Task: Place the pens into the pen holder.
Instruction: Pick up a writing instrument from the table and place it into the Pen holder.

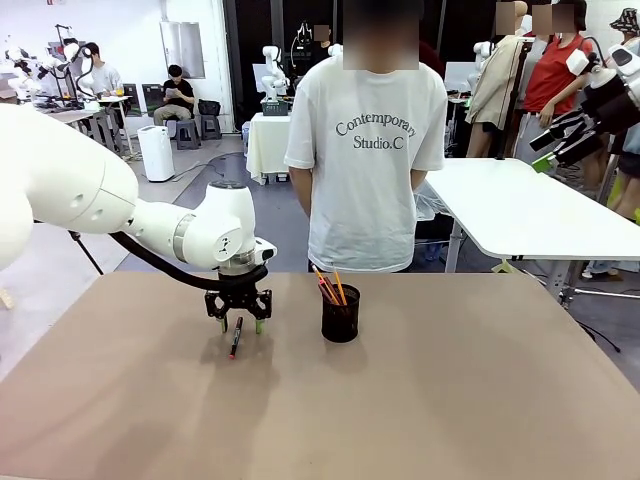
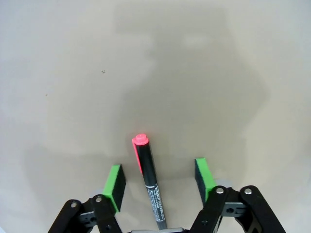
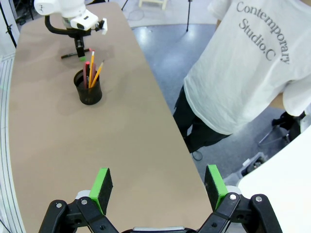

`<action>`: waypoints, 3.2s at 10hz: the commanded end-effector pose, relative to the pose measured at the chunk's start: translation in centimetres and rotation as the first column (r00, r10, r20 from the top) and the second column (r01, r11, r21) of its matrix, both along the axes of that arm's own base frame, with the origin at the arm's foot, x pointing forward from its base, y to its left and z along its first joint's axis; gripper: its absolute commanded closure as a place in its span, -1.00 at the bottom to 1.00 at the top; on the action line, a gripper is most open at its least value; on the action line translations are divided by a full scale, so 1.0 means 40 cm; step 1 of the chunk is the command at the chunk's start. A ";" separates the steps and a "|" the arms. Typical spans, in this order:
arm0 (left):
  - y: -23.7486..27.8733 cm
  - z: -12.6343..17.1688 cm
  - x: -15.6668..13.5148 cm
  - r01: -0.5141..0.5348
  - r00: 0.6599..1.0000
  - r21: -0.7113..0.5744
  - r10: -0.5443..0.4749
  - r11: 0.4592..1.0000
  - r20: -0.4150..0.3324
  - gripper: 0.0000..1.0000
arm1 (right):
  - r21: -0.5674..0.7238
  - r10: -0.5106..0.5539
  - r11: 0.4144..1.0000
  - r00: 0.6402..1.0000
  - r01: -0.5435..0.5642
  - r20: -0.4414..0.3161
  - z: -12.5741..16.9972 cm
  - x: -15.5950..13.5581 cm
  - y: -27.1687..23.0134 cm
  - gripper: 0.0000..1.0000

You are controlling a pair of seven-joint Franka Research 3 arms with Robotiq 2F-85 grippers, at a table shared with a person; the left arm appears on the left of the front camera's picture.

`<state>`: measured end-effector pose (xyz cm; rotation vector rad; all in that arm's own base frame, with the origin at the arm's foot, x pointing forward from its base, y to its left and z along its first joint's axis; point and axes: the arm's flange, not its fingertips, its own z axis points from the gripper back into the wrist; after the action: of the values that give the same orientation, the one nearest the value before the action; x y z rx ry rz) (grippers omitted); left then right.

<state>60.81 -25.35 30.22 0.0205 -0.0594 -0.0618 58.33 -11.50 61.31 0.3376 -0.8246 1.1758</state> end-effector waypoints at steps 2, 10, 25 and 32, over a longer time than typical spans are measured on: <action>-0.004 0.006 0.004 -0.031 0.999 0.001 0.031 1.000 -0.015 0.99 | -0.018 0.001 1.000 1.000 -0.001 0.004 -0.001 -0.003 0.001 -1.00; 0.007 0.062 -0.018 0.011 1.000 -0.045 -0.009 0.999 0.025 1.00 | -0.018 0.001 1.000 1.000 -0.001 0.004 -0.001 -0.003 0.001 -1.00; 0.162 0.354 -0.088 0.922 0.377 -0.385 -0.341 0.046 0.861 1.00 | -0.018 0.001 1.000 1.000 -0.001 0.004 -0.001 -0.003 0.001 -1.00; 0.170 0.332 -0.012 0.867 0.469 -0.497 -0.272 -0.038 0.840 1.00 | -0.018 0.001 1.000 1.000 -0.001 0.004 -0.001 -0.003 0.001 -1.00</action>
<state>59.20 -18.69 44.33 -1.1645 -0.6810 -0.9946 58.34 -11.50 61.31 0.3376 -0.8246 1.1758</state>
